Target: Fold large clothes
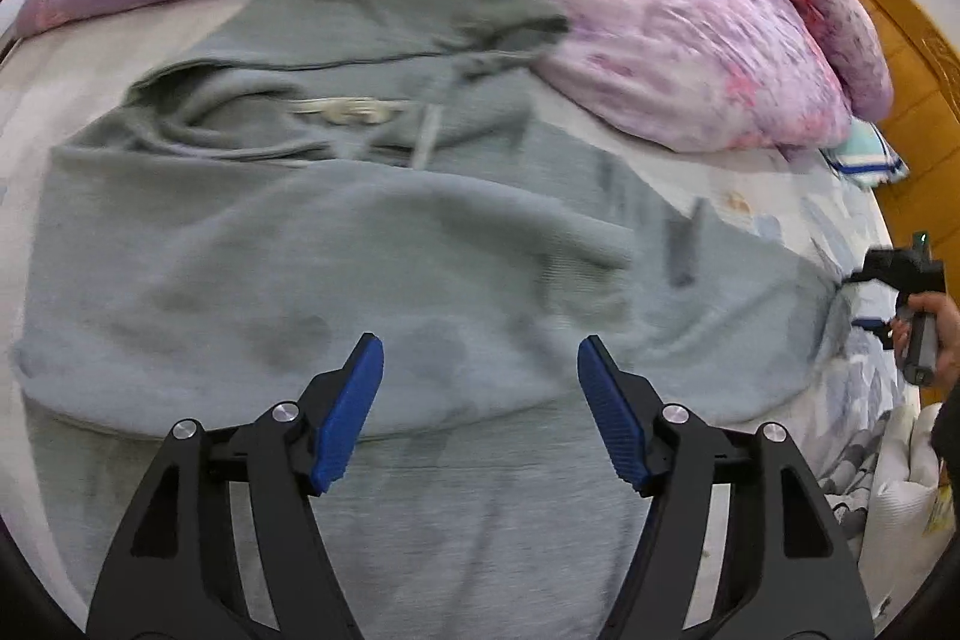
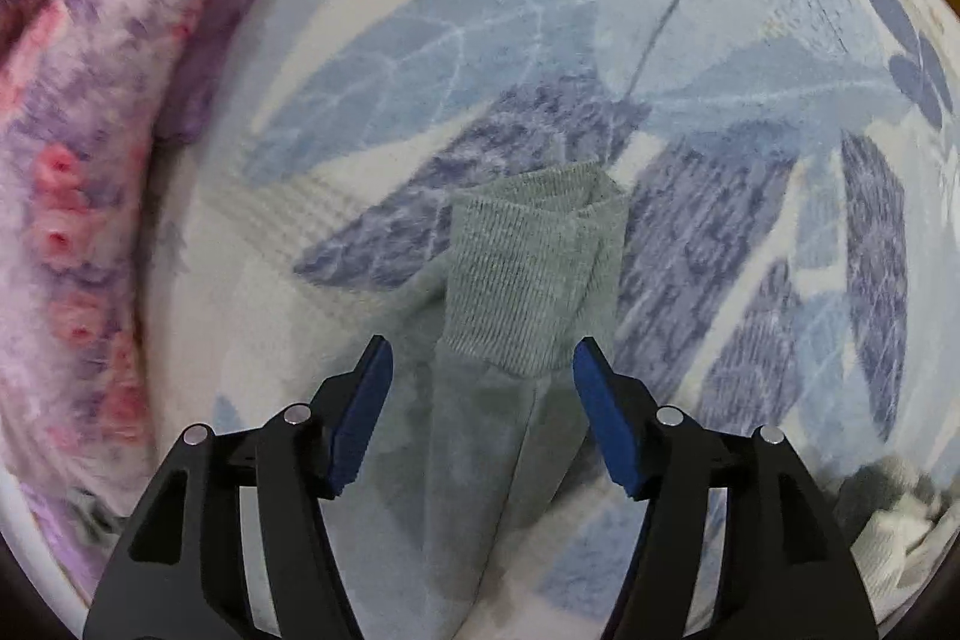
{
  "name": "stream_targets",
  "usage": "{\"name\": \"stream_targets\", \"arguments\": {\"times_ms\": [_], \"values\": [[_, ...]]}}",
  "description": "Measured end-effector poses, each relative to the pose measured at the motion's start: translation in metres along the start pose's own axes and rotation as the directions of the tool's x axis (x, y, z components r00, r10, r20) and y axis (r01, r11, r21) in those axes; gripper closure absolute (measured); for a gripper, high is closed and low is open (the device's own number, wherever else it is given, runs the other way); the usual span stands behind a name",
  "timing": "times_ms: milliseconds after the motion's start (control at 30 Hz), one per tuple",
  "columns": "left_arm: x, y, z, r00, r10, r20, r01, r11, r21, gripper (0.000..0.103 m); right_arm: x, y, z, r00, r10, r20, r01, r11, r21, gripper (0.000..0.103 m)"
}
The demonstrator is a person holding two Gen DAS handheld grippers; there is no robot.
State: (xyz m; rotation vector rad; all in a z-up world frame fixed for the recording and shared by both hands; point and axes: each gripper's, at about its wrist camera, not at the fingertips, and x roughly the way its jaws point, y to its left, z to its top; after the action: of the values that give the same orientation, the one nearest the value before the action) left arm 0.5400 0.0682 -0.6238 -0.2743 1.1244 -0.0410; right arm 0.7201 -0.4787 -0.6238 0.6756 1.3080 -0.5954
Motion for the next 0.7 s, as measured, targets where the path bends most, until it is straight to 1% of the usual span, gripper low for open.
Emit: {"name": "stream_targets", "arguments": {"times_ms": [33, 67, 100, 133, 200, 267, 300, 333, 367, 400, 467, 533, 600, 633, 667, 700], "values": [[-0.003, 0.01, 0.0, 1.0, 0.01, -0.002, -0.01, 1.0, -0.017, 0.034, 0.001, -0.004, 0.0, 0.999, -0.035, 0.007, 0.035, 0.999, 0.005, 0.043], [-0.005, 0.017, 0.0, 1.0, 0.01, -0.002, -0.01, 0.999, -0.032, 0.034, 0.001, -0.014, 0.001, 1.0, -0.006, 0.014, 0.006, 0.999, 0.038, 0.051], [-0.007, 0.025, -0.001, 1.0, 0.014, -0.002, -0.014, 0.999, -0.051, 0.034, 0.001, -0.025, 0.001, 1.0, 0.03, 0.008, -0.031, 0.997, 0.077, 0.072], [-0.01, 0.032, -0.001, 1.0, 0.02, -0.002, -0.02, 0.998, -0.066, 0.034, 0.001, -0.036, 0.0, 0.998, 0.058, 0.006, -0.058, 0.992, 0.112, 0.079], [-0.014, 0.043, -0.003, 1.0, 0.025, 0.003, -0.024, 0.996, -0.091, 0.032, 0.0, -0.052, -0.003, 0.994, 0.104, 0.007, -0.104, 0.983, 0.153, 0.089], [-0.019, 0.053, -0.005, 0.999, 0.034, 0.003, -0.034, 0.993, -0.109, 0.032, -0.002, -0.069, -0.008, 0.987, 0.159, 0.013, -0.158, 0.965, 0.209, 0.09], [-0.02, 0.057, -0.006, 0.999, 0.037, 0.001, -0.037, 0.992, -0.117, 0.032, -0.007, -0.078, -0.011, 0.982, 0.187, 0.032, -0.189, 0.952, 0.24, 0.091], [-0.023, 0.063, -0.007, 0.999, 0.036, -0.004, -0.036, 0.991, -0.132, 0.032, -0.013, -0.083, -0.015, 0.973, 0.221, 0.065, -0.23, 0.939, 0.255, 0.091], [-0.026, 0.067, -0.007, 0.999, 0.033, -0.003, -0.033, 0.989, -0.145, 0.032, -0.019, -0.087, -0.019, 0.966, 0.241, 0.09, -0.257, 0.932, 0.255, 0.091], [-0.029, 0.07, -0.007, 0.999, 0.032, 0.0, -0.032, 0.987, -0.156, 0.032, -0.031, -0.088, -0.023, 0.956, 0.262, 0.134, -0.288, 0.927, 0.241, 0.092], [-0.039, 0.08, -0.007, 0.999, 0.035, 0.016, -0.032, 0.985, -0.168, 0.032, -0.056, -0.079, -0.034, 0.934, 0.291, 0.206, -0.327, 0.93, 0.167, 0.092], [-0.05, 0.089, -0.005, 0.999, 0.039, 0.03, -0.033, 0.984, -0.176, 0.032, -0.09, -0.061, -0.048, 0.897, 0.344, 0.276, -0.375, 0.925, 0.065, 0.092], [-0.062, 0.101, -0.004, 0.998, 0.04, 0.042, -0.031, 0.98, -0.197, 0.032, -0.131, -0.027, -0.073, 0.856, 0.409, 0.317, -0.401, 0.911, -0.093, 0.092], [-0.066, 0.108, -0.004, 0.998, 0.042, 0.045, -0.032, 0.978, -0.205, 0.032, -0.146, -0.013, -0.086, 0.837, 0.44, 0.325, -0.413, 0.898, -0.153, 0.092], [-0.072, 0.115, -0.004, 0.998, 0.044, 0.05, -0.032, 0.976, -0.213, 0.032, -0.164, 0.008, -0.102, 0.813, 0.481, 0.328, -0.424, 0.875, -0.232, 0.092], [-0.077, 0.12, -0.004, 0.997, 0.047, 0.056, -0.034, 0.975, -0.22, 0.032, -0.183, 0.033, -0.124, 0.793, 0.523, 0.313, -0.43, 0.844, -0.32, 0.092]]}}
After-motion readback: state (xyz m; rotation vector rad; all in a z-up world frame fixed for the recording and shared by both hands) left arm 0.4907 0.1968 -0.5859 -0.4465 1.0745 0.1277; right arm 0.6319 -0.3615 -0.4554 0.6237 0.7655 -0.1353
